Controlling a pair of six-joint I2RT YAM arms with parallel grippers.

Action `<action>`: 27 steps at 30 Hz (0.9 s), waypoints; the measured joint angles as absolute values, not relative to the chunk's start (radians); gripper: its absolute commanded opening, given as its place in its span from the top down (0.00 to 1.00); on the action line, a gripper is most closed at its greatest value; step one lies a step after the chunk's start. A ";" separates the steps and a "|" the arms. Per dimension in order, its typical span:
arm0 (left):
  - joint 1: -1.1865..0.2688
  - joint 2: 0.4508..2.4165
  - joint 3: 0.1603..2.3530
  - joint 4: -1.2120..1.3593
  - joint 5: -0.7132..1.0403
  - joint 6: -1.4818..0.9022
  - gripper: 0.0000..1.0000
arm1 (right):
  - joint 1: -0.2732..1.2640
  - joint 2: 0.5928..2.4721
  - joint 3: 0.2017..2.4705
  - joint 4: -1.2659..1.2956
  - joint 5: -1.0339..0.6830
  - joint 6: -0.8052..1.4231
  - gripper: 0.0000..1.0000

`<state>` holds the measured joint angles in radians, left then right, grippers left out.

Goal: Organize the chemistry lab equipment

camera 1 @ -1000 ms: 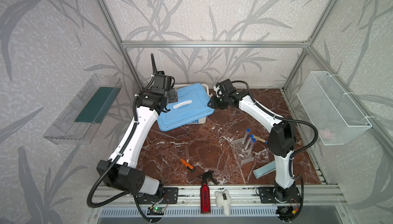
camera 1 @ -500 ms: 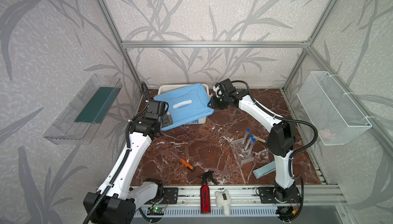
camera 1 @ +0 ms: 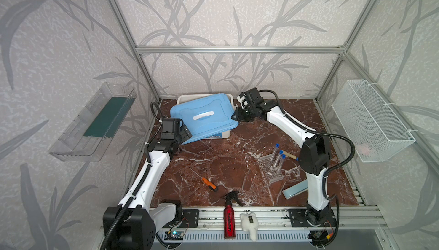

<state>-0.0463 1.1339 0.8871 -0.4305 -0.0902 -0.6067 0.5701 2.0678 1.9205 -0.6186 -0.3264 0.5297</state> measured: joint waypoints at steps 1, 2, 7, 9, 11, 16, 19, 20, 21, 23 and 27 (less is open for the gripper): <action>-0.045 1.134 0.879 -0.405 -0.073 -0.611 0.15 | 0.570 2.067 1.914 -0.609 -0.332 0.530 0.71; -0.045 1.134 0.874 -0.384 -0.059 -0.616 0.15 | 0.570 2.067 1.910 -0.601 -0.335 0.532 0.72; -0.034 1.149 0.873 -0.303 -0.033 -0.633 0.15 | 0.564 2.067 1.903 -0.578 -0.341 0.539 0.73; -0.033 1.168 0.875 -0.283 -0.032 -0.632 0.15 | 0.561 2.067 1.902 -0.575 -0.340 0.542 0.73; -0.032 1.191 0.885 -0.274 -0.033 -0.630 0.16 | 0.560 2.066 1.902 -0.572 -0.338 0.546 0.73; -0.028 1.247 0.950 -0.273 -0.052 -0.619 0.26 | 0.556 2.062 1.890 -0.557 -0.331 0.557 0.74; -0.027 1.274 0.995 -0.240 -0.039 -0.619 0.33 | 0.556 2.055 1.874 -0.539 -0.331 0.557 0.74; -0.027 1.277 1.004 -0.223 -0.032 -0.620 0.36 | 0.556 2.049 1.863 -0.529 -0.331 0.557 0.75; -0.027 1.277 1.011 -0.208 -0.025 -0.622 0.37 | 0.557 2.041 1.848 -0.518 -0.331 0.557 0.75; -0.028 1.275 1.017 -0.182 -0.020 -0.625 0.37 | 0.559 2.023 1.818 -0.498 -0.331 0.557 0.77; -0.029 1.295 1.044 -0.179 -0.020 -0.621 0.34 | 0.560 2.000 1.787 -0.481 -0.320 0.560 0.81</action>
<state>-0.0288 1.2949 1.0443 -0.1791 -0.0196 -0.6209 0.5602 1.9995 1.7866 -0.4812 -0.3202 0.5602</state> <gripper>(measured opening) 0.649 0.277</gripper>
